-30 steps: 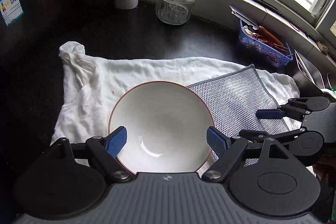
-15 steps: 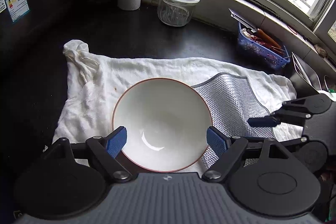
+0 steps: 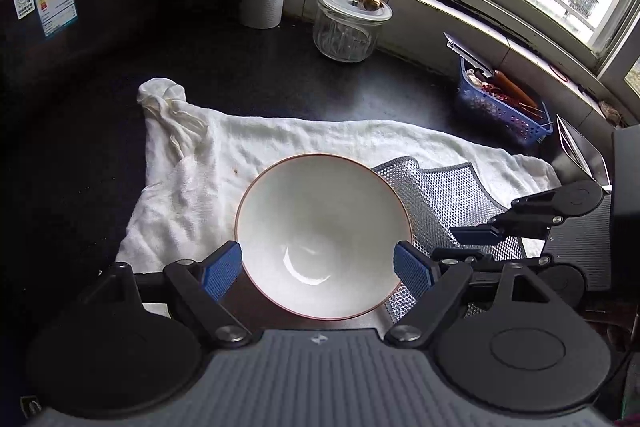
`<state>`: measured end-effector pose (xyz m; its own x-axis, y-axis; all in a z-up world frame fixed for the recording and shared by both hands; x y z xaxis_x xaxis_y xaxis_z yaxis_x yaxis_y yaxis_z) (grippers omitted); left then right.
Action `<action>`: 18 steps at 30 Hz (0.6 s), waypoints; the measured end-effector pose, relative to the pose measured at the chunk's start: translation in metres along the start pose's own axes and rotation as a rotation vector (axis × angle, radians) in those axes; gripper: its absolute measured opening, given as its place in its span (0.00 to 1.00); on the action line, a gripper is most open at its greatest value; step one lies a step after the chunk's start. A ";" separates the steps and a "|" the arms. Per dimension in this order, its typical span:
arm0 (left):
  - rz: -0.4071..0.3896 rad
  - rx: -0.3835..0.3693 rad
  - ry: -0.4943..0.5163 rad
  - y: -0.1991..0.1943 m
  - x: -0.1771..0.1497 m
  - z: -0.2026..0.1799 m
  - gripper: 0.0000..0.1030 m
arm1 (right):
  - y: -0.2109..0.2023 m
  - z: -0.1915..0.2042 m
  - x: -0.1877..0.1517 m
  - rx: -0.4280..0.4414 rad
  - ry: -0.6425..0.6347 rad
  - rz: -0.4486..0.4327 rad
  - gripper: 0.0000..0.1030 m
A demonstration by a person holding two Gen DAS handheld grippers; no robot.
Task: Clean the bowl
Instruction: 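Grasp the grey mesh pad edge with the right gripper and lift it, then grasp the white bowl rim with the left gripper while the right gripper brings the pad over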
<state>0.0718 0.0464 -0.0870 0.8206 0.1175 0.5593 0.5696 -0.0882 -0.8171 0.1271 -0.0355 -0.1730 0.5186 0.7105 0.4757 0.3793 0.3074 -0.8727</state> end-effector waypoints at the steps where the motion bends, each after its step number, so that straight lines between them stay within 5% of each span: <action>1: -0.002 0.001 -0.001 -0.001 0.000 0.000 0.81 | -0.001 0.000 -0.001 -0.002 -0.001 -0.001 0.17; 3: -0.010 -0.001 -0.001 -0.004 0.000 0.001 0.81 | -0.004 0.000 -0.001 -0.007 -0.001 -0.012 0.07; 11: 0.005 -0.003 -0.076 -0.004 -0.002 0.026 0.81 | -0.056 -0.020 0.006 -0.059 0.065 -0.172 0.06; 15: 0.008 0.010 -0.079 0.007 0.000 0.036 0.81 | -0.060 -0.024 -0.001 -0.038 0.099 -0.176 0.04; 18: 0.026 0.000 -0.105 0.020 0.001 0.044 0.69 | -0.071 -0.020 -0.002 -0.027 0.115 -0.215 0.04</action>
<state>0.0819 0.0888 -0.1087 0.8259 0.2178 0.5200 0.5479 -0.0925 -0.8314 0.1148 -0.0714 -0.1098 0.5064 0.5535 0.6613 0.5103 0.4259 -0.7472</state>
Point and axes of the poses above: each gripper's, at about its wrist camera, not at the fingertips, and y roughly the way its jaws point, z to its left, x to its top, the point moved 3 cm from there along y, roughly the way its jaws point, and after that the axes turned 3 degrees about y, right-handed, at the moved point
